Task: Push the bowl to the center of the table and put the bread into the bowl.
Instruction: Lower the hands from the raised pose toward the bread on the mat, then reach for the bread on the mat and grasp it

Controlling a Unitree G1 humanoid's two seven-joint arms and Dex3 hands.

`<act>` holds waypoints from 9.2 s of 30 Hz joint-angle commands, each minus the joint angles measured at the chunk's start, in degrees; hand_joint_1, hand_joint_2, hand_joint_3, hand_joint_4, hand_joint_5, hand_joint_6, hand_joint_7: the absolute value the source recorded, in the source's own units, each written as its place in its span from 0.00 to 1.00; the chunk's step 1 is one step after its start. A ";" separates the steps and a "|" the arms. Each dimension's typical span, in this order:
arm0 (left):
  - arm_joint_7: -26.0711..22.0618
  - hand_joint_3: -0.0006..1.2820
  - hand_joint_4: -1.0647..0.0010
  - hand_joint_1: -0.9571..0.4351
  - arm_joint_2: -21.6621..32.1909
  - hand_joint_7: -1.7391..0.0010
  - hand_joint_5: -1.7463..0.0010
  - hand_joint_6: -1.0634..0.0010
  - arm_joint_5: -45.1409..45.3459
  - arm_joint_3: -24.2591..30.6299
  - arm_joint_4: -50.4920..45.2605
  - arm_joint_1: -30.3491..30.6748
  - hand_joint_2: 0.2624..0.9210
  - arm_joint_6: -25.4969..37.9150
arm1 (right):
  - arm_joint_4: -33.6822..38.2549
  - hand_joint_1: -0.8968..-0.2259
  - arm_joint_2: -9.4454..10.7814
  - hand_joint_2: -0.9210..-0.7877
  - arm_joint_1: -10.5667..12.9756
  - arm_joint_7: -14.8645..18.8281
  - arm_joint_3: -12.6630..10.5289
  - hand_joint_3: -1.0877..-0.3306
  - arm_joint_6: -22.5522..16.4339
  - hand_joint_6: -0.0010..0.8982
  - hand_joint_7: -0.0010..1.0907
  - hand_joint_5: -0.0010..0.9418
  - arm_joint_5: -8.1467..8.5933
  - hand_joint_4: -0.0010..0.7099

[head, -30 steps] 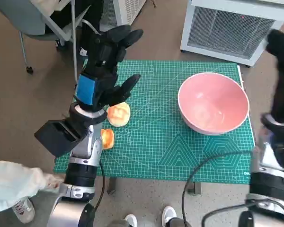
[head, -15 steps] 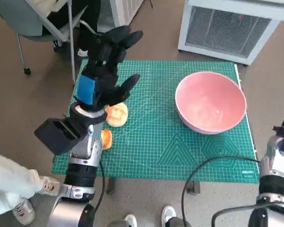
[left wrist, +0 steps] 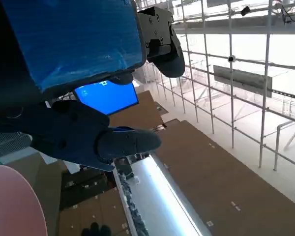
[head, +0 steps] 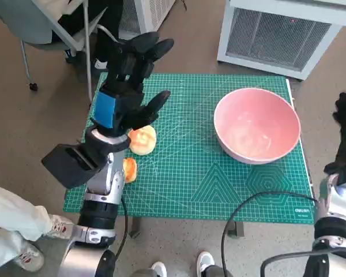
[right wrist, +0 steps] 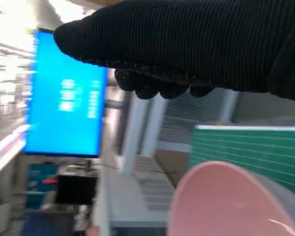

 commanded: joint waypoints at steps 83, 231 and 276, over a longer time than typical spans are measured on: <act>-6.13 0.24 0.69 0.30 23.81 0.69 0.93 0.87 6.10 5.10 -14.70 19.83 1.00 2.81 | -5.52 0.56 13.21 0.00 -12.76 1.56 9.34 0.36 -3.78 0.15 0.27 0.01 -6.69 0.31; -33.36 0.00 0.92 0.38 52.81 0.96 0.99 0.89 19.09 -3.97 -34.42 15.88 0.81 28.25 | -59.10 0.52 9.17 0.00 9.39 9.26 14.47 0.41 -10.89 0.00 0.51 0.00 -6.67 0.34; -18.57 0.01 0.56 0.46 35.14 0.90 0.95 0.54 47.07 -29.06 -1.88 9.90 0.91 31.09 | -58.71 0.51 7.74 0.00 8.73 12.29 15.54 0.42 -9.48 0.00 0.51 0.00 -2.60 0.35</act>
